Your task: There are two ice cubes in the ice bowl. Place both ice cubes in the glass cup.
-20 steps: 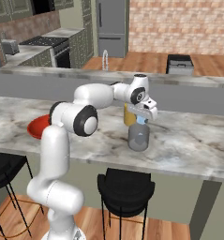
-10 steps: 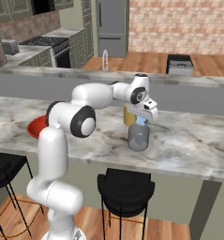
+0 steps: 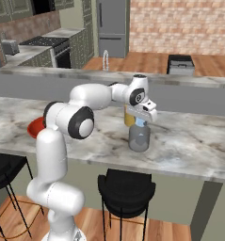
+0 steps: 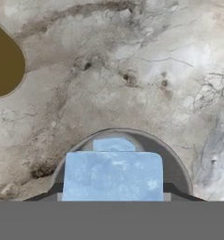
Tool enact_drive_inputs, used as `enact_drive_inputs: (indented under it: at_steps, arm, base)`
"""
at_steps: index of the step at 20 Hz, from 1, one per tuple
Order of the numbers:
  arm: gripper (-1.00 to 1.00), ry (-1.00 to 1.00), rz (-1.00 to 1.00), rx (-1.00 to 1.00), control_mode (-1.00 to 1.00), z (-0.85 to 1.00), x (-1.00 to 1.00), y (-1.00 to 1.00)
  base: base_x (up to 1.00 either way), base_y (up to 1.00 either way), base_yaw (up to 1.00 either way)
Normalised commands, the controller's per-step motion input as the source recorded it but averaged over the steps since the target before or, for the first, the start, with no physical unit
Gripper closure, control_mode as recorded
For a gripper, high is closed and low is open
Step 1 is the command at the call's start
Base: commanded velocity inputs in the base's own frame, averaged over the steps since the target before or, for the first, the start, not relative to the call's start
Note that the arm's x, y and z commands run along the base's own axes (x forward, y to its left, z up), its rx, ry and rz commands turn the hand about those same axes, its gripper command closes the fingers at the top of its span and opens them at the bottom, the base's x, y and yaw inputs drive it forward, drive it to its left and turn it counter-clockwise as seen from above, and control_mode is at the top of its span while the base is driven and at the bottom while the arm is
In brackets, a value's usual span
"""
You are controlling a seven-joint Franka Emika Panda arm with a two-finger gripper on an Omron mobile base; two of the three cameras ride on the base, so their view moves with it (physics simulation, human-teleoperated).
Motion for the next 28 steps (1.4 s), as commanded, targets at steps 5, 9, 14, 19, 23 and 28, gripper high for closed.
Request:
enact_drive_inputs:
  at_steps: [5, 9, 14, 19, 23, 28]
  arm:
    - [1.00, 0.02, 0.00, 0.00, -1.00, -0.20, 0.00, 0.00]
    - [1.00, 0.04, 0.00, 0.00, -1.00, -0.30, 0.00, 0.00]
    - [1.00, 0.04, 0.00, 0.00, -1.00, -0.24, 0.00, 0.00]
    - [1.00, 0.00, 0.00, 0.00, -1.00, -0.06, 0.03, 0.00]
    - [-1.00, 0.00, 0.00, 0.00, -1.00, 0.00, 0.01, 0.01]
    - [-1.00, 0.00, 0.00, 0.00, -1.00, 0.05, 0.00, 0.01]
  base:
    - [0.00, 0.00, 0.00]
    - [0.00, 0.00, 0.00]
    - [0.00, 0.00, 0.00]
    - [0.00, 0.00, 0.00]
    - [0.00, 0.00, 0.00]
    - [0.00, 0.00, 0.00]
